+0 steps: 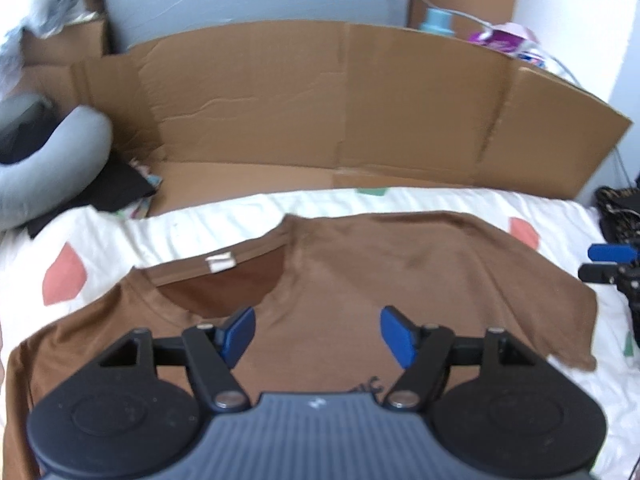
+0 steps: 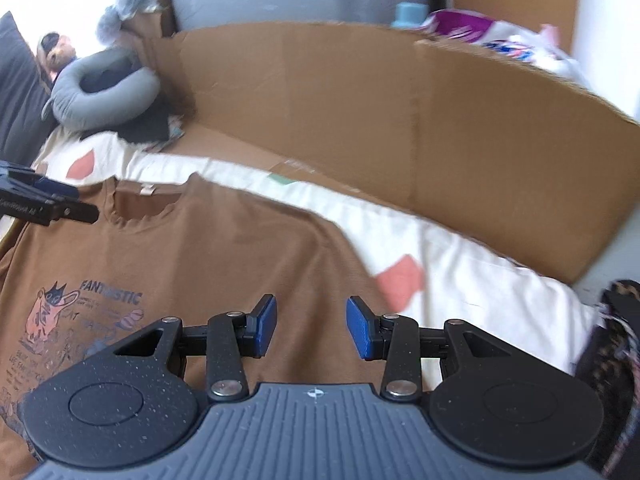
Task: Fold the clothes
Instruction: 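Open both tools and lay the T-shirt flat, front print facing up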
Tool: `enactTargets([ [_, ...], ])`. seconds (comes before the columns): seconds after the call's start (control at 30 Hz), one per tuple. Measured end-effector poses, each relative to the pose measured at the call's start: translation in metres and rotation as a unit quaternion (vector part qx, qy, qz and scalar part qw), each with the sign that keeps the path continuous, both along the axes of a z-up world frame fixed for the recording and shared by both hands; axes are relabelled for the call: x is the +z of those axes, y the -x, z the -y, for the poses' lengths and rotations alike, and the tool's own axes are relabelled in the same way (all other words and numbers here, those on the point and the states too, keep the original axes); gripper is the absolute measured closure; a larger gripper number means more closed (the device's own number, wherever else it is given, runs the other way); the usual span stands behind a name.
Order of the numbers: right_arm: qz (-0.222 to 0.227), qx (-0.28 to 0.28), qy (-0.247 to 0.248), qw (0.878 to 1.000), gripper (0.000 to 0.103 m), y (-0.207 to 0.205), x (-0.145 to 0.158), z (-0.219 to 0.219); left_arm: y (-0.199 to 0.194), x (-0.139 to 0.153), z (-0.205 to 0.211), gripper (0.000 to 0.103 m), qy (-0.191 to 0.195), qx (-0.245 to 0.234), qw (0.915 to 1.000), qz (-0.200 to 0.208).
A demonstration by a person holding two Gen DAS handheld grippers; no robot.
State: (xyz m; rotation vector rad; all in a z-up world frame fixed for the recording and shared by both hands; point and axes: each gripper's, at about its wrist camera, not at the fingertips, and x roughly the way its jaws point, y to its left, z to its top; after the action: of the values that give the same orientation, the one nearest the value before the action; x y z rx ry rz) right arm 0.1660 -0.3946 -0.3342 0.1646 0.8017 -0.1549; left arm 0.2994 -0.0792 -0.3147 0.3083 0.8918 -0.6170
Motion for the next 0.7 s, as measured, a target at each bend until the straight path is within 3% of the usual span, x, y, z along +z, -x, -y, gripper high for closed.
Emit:
enactTargets([
  [0.2,0.001,-0.031,0.004,1.000,0.057,0.029,-0.003,0.018,0.018,-0.005,0.004,0.026,-0.005,-0.005,0.9995,-0.031],
  [0.37,0.002,-0.040,0.010,0.999,0.057,0.043,-0.011,0.022,0.041,-0.015,0.007,0.026,-0.013,-0.038,0.9988,-0.030],
  [0.7,-0.045,-0.073,0.025,0.996,0.057,0.050,-0.042,0.034,0.072,-0.032,0.024,0.032,0.075,-0.048,0.9938,-0.066],
])
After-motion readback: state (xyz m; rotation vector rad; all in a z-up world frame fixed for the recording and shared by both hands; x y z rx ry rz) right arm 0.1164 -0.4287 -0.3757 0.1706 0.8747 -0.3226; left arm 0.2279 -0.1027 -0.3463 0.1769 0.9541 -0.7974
